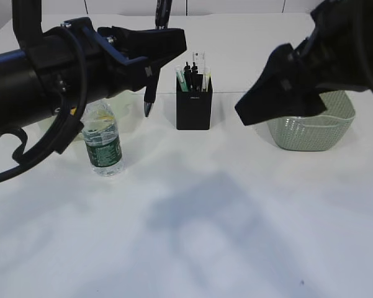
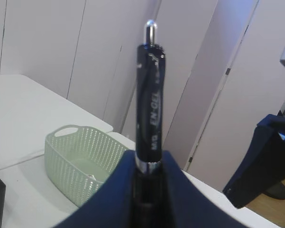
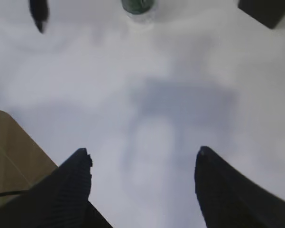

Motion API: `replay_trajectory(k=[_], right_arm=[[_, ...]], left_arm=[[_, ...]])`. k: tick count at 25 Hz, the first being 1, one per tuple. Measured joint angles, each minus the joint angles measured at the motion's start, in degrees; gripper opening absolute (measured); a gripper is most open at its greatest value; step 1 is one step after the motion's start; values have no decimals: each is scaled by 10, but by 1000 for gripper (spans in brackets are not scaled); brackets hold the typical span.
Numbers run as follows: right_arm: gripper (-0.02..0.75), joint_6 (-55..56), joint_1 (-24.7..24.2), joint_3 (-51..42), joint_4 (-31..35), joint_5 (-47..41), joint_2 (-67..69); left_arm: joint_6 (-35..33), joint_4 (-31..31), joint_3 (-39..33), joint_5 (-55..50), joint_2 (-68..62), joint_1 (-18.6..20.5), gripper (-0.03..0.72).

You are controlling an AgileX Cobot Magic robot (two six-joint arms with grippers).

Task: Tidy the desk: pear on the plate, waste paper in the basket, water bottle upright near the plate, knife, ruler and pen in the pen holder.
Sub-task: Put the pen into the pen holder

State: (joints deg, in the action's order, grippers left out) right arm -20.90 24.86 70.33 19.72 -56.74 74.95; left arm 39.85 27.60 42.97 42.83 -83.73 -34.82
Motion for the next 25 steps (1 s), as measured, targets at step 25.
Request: replay_trajectory(k=[25], right_arm=[[507, -394, 0, -2, 499, 230, 30]], left_arm=[[7, -2, 0, 29, 0, 0, 59]])
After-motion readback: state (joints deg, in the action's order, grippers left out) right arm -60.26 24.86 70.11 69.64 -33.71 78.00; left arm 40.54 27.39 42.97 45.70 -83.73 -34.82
